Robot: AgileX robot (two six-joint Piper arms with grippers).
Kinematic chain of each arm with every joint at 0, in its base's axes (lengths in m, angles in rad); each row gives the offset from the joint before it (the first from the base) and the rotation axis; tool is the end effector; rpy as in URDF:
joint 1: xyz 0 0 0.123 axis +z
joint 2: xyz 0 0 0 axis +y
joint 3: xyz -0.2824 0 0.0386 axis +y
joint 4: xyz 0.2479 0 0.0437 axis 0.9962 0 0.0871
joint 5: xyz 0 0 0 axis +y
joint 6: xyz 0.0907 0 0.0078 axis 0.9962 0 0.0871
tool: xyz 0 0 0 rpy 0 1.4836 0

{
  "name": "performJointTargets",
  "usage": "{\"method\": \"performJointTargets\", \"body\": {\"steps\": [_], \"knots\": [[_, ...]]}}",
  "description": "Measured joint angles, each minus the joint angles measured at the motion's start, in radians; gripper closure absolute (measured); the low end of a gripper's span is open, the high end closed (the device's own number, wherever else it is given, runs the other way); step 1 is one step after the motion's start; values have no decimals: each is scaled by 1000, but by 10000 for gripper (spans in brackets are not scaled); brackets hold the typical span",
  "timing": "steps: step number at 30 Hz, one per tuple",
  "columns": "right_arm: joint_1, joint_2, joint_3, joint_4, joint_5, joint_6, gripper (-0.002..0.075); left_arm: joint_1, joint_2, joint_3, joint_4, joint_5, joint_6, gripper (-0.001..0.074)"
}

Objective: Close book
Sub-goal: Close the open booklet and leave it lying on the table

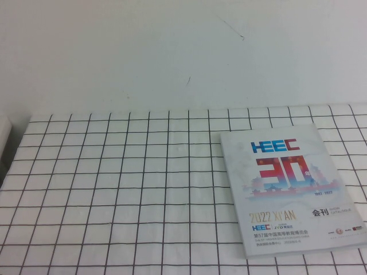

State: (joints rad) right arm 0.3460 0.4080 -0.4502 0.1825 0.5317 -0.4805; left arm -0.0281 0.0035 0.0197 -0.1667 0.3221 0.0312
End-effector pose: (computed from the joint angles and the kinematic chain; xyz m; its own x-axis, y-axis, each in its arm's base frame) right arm 0.0776 0.0369 0.2896 -0.2109 -0.4117 -0.8866 -0.5109 0.8197 -0.2592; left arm 0.0544 -0.0063 0.1776 -0.2591 -0.1193 -0.9585 0.0464 0.9897 -0.1358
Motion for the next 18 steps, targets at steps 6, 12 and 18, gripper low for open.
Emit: {"method": "performJointTargets", "body": {"steps": [6, 12, 18], "knots": [[0, 0, 0, 0, 0, 0, 729, 2, -12, -2, -4, 0, 0, 738], [-13, -18, 9, 2, 0, 0, 729, 2, -15, -2, -4, 0, 0, 738], [-164, -152, 85, 9, 0, 0, 729, 2, -15, -2, -4, 0, 0, 738]]}}
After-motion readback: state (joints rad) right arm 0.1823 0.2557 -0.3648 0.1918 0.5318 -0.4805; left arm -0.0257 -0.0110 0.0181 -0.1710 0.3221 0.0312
